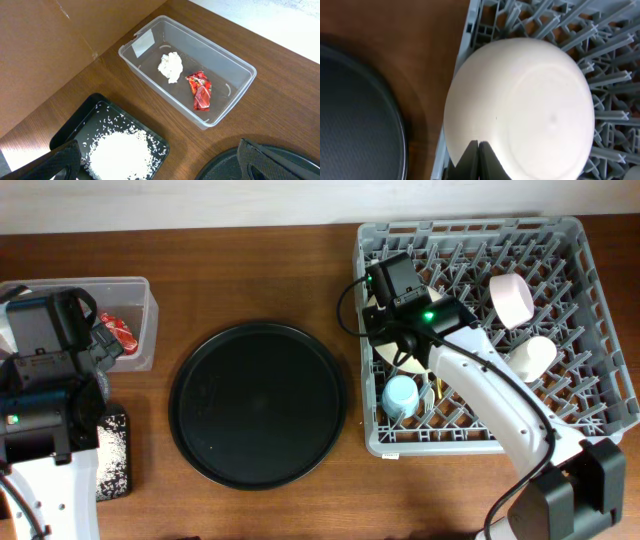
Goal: Sort waste into correct bins and load items into the dishwasher rack
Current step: 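Lower the cream plate upright between the rack pegs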
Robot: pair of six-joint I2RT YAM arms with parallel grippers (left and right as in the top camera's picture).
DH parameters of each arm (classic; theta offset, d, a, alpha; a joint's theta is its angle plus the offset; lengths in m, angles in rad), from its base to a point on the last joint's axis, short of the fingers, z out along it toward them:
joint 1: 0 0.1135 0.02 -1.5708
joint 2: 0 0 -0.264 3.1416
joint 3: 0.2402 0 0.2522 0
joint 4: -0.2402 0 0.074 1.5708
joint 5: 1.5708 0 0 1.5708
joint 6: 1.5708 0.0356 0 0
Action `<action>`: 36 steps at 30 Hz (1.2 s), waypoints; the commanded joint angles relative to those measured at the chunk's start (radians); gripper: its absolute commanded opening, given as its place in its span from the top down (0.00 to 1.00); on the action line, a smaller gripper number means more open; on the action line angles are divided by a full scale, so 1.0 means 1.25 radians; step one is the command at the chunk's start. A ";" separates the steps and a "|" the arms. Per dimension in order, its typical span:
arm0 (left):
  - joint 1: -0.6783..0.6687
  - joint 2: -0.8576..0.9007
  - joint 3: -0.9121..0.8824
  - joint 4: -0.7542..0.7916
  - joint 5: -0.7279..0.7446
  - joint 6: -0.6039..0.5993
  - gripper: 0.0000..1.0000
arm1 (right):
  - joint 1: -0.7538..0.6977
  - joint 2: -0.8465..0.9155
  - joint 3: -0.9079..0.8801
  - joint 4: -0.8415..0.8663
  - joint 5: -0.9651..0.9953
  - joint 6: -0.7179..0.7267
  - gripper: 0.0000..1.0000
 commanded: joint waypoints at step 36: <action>0.001 -0.003 0.006 -0.001 -0.011 -0.011 0.01 | -0.002 0.025 0.034 0.011 -0.026 -0.065 0.96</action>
